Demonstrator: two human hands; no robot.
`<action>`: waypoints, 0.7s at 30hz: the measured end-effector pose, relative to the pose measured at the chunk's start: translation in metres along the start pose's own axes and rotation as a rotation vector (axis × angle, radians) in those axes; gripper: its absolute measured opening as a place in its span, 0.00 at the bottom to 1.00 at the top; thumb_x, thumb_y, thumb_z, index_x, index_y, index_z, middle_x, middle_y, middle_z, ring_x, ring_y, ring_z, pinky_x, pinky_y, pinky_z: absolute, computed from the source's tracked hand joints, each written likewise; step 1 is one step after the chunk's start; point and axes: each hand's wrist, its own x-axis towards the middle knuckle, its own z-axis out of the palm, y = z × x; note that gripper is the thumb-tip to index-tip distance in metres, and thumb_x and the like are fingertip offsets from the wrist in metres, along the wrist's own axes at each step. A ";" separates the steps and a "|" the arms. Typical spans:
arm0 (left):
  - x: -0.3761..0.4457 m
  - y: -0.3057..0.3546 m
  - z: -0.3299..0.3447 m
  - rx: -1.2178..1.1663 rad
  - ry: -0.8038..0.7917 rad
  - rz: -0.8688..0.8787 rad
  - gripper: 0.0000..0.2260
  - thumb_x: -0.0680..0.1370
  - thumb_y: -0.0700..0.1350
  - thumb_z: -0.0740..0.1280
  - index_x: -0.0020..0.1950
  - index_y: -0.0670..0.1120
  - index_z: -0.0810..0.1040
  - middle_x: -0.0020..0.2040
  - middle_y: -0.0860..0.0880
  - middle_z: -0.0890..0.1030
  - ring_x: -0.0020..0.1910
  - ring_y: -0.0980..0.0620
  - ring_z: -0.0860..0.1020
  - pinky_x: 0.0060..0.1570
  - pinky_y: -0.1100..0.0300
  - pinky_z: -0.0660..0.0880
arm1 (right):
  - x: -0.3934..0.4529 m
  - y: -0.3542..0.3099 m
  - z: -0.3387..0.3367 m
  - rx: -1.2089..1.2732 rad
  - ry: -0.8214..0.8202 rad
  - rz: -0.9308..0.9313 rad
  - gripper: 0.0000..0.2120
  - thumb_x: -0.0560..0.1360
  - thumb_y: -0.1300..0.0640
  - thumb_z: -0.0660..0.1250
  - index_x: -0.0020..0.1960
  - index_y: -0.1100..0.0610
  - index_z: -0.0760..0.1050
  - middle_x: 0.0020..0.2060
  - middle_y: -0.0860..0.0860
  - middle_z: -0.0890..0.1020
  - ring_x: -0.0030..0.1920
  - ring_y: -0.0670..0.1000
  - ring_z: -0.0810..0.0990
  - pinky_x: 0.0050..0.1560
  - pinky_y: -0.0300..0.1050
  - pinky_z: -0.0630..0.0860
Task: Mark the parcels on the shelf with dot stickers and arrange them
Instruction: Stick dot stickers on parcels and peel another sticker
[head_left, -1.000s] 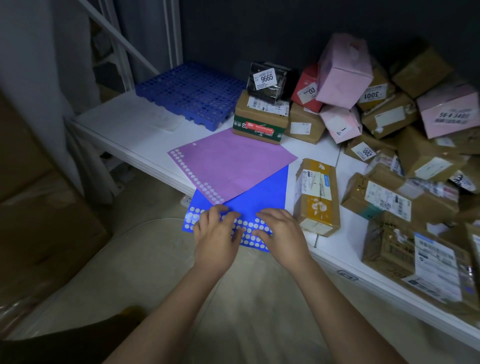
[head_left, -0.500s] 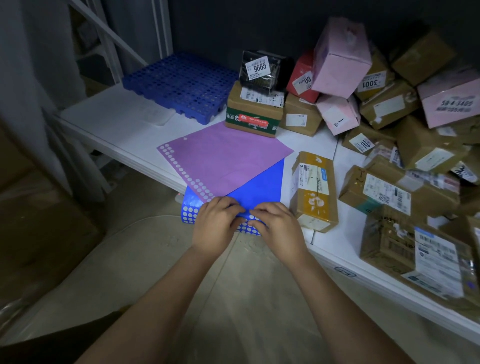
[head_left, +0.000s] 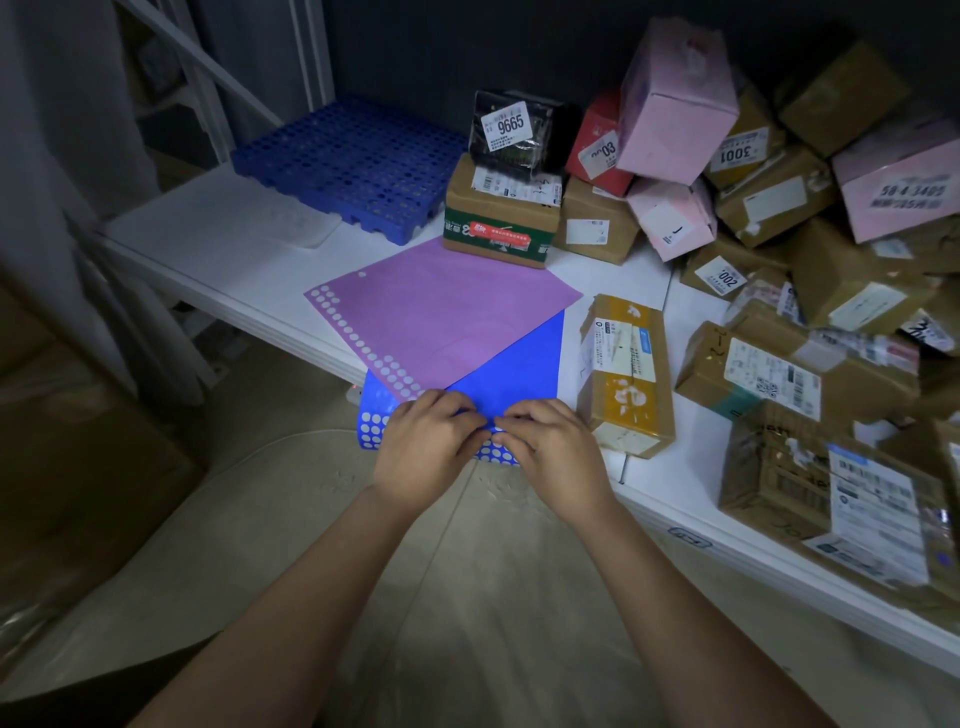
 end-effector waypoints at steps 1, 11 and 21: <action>0.000 0.000 0.000 -0.024 0.005 -0.013 0.15 0.73 0.53 0.60 0.39 0.49 0.83 0.39 0.53 0.81 0.37 0.48 0.79 0.32 0.57 0.76 | 0.000 0.000 0.000 -0.001 0.000 -0.003 0.08 0.68 0.56 0.71 0.44 0.58 0.84 0.40 0.50 0.83 0.40 0.54 0.80 0.40 0.43 0.79; 0.002 0.002 -0.003 -0.099 0.017 -0.082 0.15 0.71 0.54 0.59 0.36 0.50 0.83 0.38 0.55 0.81 0.37 0.49 0.79 0.31 0.58 0.74 | 0.003 -0.001 -0.002 -0.008 -0.035 -0.003 0.08 0.66 0.56 0.71 0.42 0.58 0.84 0.39 0.50 0.83 0.39 0.54 0.81 0.38 0.45 0.80; 0.006 0.006 -0.003 -0.120 -0.073 -0.188 0.02 0.74 0.43 0.70 0.43 0.47 0.83 0.43 0.51 0.81 0.46 0.45 0.76 0.39 0.54 0.71 | 0.000 -0.006 -0.007 0.018 -0.081 0.058 0.10 0.66 0.54 0.71 0.44 0.57 0.83 0.41 0.49 0.83 0.41 0.54 0.81 0.42 0.43 0.79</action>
